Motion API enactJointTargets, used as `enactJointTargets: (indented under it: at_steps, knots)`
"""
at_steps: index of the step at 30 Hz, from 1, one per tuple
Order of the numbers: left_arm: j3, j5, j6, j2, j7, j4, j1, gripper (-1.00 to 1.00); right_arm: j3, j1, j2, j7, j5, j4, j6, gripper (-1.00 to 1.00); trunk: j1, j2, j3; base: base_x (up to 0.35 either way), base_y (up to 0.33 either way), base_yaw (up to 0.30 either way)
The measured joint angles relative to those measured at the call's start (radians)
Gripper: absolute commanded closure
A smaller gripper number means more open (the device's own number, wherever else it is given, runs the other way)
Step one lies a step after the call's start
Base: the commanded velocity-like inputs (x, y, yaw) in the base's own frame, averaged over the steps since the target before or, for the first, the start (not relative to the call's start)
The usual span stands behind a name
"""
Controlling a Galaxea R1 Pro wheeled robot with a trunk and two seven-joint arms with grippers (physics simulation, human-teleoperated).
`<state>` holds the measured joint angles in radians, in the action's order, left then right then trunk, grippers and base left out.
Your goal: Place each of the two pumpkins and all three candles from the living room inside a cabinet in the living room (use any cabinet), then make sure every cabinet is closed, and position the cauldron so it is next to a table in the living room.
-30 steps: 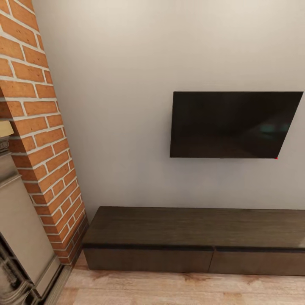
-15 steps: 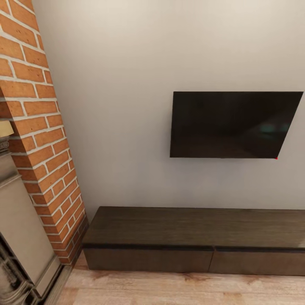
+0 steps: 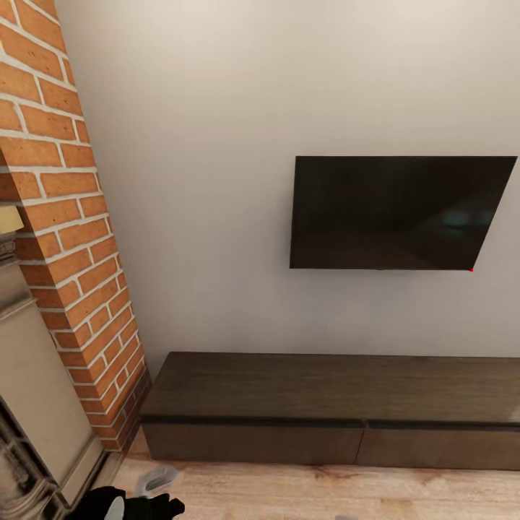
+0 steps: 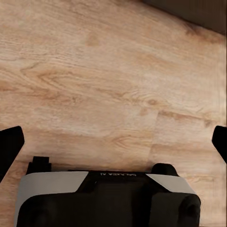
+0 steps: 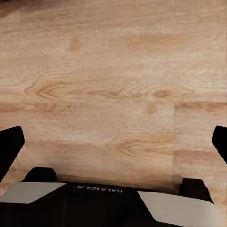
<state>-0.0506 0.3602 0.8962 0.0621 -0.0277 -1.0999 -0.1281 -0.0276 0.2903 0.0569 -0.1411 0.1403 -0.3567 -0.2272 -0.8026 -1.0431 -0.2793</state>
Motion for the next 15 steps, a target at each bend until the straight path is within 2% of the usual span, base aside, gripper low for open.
enactJointTargets:
  at_steps: [1,2,5,8,10,15]
  knots:
    - [0.0,0.002,0.009,-0.003,0.0,-0.02,0.0,-1.0,0.0,0.007,0.0,0.0,0.01,0.0,-0.005,-1.0,0.0,0.0,0.0,0.0,0.0,0.0]
    - [0.001,0.018,0.035,-0.011,0.0,-0.085,-0.002,-1.0,-0.002,0.035,0.001,-0.002,0.035,-0.001,-0.028,-1.0,0.0,0.0,0.0,0.0,0.0,0.0]
    - [0.001,0.041,0.066,-0.019,0.0,-0.155,-0.03,-1.0,-0.002,0.073,0.004,-0.015,0.048,-0.001,-0.049,-1.0,0.0,0.0,0.0,0.0,0.0,0.0]
    - [0.001,0.054,0.088,-0.024,0.0,-0.178,-0.064,-1.0,-0.003,0.089,0.01,-0.022,0.051,-0.001,-0.054,-1.0,0.0,0.0,0.0,0.0,0.0,0.0]
    - [0.003,0.074,0.106,-0.027,0.0,-0.195,-0.12,-1.0,-0.003,0.114,0.02,-0.029,0.055,-0.003,-0.056,-1.0,0.0,0.0,0.0,0.0,0.0,0.0]
    - [0.005,0.077,0.112,-0.03,-0.001,-0.201,-0.183,-1.0,-0.003,0.157,0.027,-0.032,0.056,-0.004,-0.058,-1.0,0.0,0.0,0.0,0.0,0.0,0.0]
